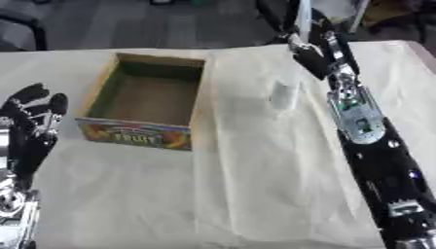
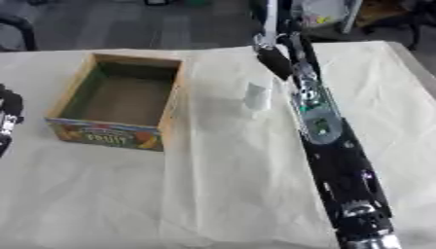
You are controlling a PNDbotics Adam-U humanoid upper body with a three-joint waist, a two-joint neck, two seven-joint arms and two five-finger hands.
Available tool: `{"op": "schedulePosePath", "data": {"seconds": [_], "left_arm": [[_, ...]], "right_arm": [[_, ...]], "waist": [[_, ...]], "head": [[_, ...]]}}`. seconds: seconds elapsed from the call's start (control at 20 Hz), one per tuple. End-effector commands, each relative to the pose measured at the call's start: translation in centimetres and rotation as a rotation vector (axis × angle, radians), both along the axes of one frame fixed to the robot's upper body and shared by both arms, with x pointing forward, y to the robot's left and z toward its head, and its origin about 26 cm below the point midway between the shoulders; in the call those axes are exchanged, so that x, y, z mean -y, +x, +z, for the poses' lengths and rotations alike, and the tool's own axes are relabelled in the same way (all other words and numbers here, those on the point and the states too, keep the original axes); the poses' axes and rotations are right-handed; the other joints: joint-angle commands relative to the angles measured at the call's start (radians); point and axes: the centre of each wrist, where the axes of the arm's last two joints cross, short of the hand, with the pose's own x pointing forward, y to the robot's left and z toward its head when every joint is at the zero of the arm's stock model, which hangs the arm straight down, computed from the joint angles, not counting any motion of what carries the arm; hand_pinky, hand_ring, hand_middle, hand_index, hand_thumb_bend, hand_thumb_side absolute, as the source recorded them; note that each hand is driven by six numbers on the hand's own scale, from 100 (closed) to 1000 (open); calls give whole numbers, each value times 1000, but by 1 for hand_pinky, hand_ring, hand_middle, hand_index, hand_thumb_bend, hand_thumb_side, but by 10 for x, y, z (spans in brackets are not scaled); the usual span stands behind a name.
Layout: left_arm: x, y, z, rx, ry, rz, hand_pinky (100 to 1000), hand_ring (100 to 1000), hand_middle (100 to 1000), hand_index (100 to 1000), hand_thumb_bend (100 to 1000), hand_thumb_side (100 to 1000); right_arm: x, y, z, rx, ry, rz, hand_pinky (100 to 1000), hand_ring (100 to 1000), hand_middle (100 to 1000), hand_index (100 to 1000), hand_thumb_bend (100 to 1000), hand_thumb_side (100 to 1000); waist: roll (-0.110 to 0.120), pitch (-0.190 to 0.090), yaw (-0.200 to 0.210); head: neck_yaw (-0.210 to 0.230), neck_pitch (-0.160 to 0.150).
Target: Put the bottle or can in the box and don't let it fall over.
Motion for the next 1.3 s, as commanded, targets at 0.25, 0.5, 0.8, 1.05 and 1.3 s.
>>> {"op": "schedulePosePath", "data": {"seconds": [0.25,0.5,0.8,1.05,1.3], "left_arm": [[0,1,7,26,3,-10,667,680,728,819,581,626],[0,1,7,26,2,-10,667,680,728,819,583,626],[1,1,7,27,1,-11,667,679,727,819,584,626],[1,1,7,26,0,-12,666,679,727,818,584,626],[1,1,7,26,-1,-12,666,678,726,818,584,626]], "right_arm": [[0,6,13,28,3,-17,945,1000,1000,1000,100,567],[1,8,14,27,4,-31,946,1000,1000,1000,100,571],[4,11,15,26,7,-50,945,1000,1000,1000,100,573],[5,13,18,29,10,-57,945,1000,1000,1000,100,575],[6,15,19,26,11,-61,946,1000,1000,1000,100,577]], "waist": [[3,-12,5],[5,-11,8],[5,-12,12],[4,-12,15],[4,-12,17]], "head": [[-6,-5],[-12,-8],[-16,-12],[-17,-14],[-20,-16]]}}
